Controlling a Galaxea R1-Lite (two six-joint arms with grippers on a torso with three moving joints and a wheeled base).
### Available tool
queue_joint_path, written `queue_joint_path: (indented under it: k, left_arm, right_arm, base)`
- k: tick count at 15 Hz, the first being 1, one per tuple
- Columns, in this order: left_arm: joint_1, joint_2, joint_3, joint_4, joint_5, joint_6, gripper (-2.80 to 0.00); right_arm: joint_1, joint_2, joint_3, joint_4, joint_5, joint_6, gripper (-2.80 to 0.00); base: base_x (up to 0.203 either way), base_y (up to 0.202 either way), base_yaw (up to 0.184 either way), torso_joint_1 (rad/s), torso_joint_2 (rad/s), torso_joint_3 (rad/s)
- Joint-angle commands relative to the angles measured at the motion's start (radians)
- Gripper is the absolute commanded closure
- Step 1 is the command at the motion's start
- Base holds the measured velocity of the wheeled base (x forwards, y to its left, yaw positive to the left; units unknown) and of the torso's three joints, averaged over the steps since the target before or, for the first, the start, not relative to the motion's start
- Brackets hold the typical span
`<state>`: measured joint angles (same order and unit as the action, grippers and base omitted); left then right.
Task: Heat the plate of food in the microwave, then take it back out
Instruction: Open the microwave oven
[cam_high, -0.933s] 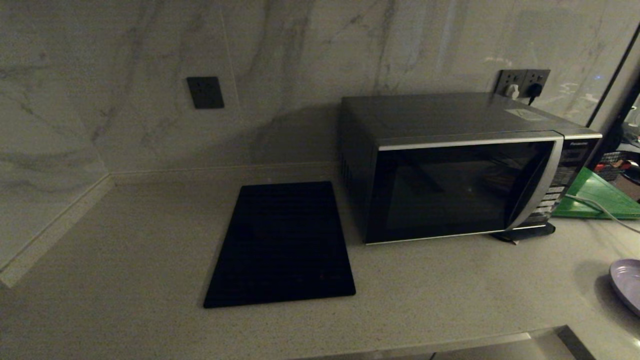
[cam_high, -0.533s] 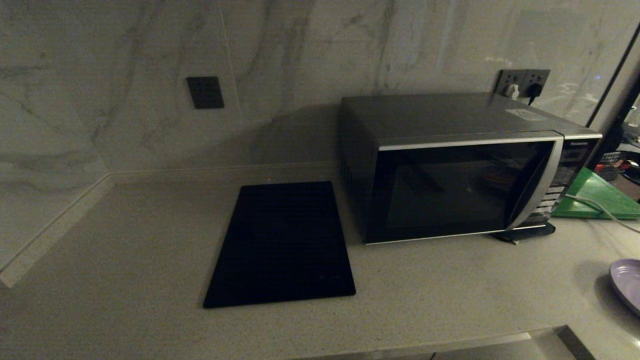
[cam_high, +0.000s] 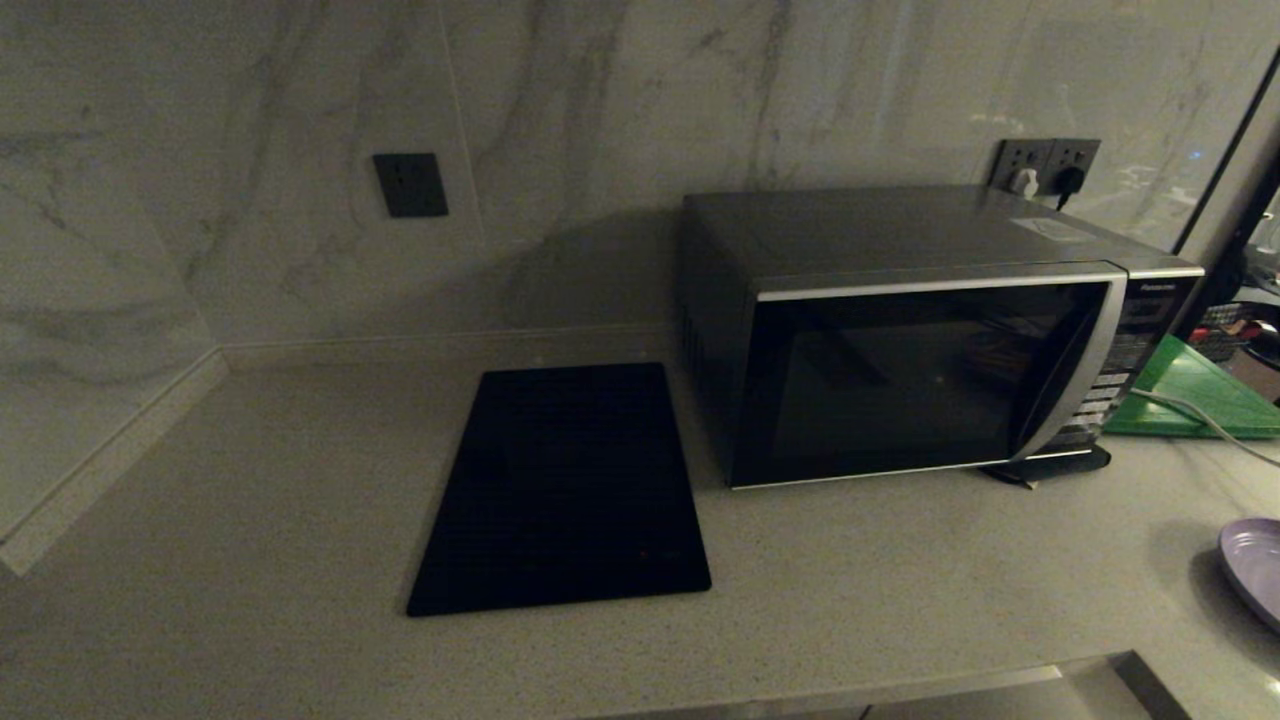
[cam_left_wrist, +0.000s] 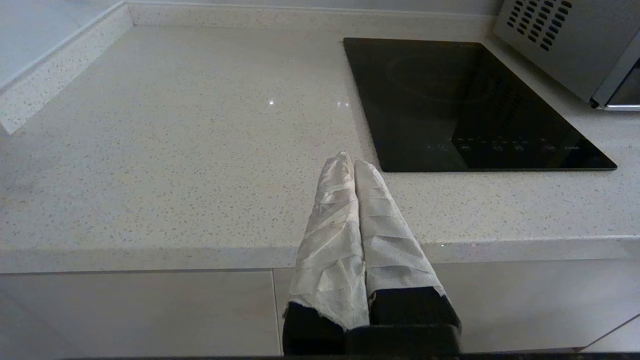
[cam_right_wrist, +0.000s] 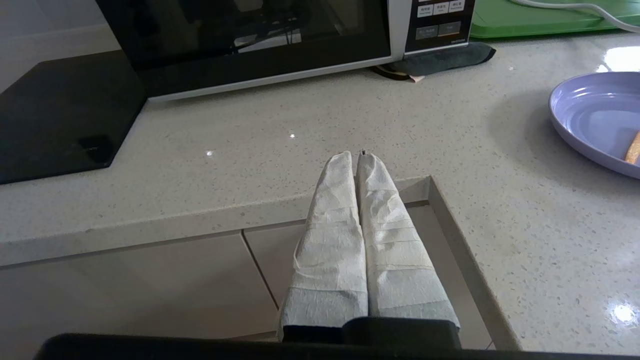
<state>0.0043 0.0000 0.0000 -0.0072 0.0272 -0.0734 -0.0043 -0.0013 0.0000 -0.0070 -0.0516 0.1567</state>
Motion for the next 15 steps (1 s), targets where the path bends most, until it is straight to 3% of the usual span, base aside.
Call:
queue_joint_path:
  k: [1, 3, 6, 10, 15]
  left_arm:
    - [0.000, 0.002, 0.000, 0.000, 0.000, 0.000, 0.00]
    - [0.000, 0.002, 0.000, 0.000, 0.000, 0.000, 0.00]
    - [0.000, 0.002, 0.000, 0.000, 0.000, 0.000, 0.00]
    - [0.000, 0.002, 0.000, 0.000, 0.000, 0.000, 0.00]
    - [0.000, 0.002, 0.000, 0.000, 0.000, 0.000, 0.00]
  right_arm:
    - [0.000, 0.001, -0.006, -0.001, -0.002, 0.000, 0.00]
    - [0.000, 0.006, -0.067, 0.020, -0.012, 0.001, 0.00]
    - [0.000, 0.092, -0.295, 0.134, -0.011, 0.001, 0.00]
    - [-0.001, 0.402, -0.618, 0.239, -0.021, 0.001, 0.00]
    - [-0.006, 0.794, -0.843, 0.260, -0.115, -0.005, 0.00]
  base:
    - [0.000, 0.000, 0.000, 0.000, 0.00, 0.000]
    - [0.000, 0.000, 0.000, 0.000, 0.00, 0.000]
    - [0.000, 0.000, 0.000, 0.000, 0.00, 0.000]
    - [0.000, 0.000, 0.000, 0.000, 0.00, 0.000]
    - [0.000, 0.000, 0.000, 0.000, 0.00, 0.000]
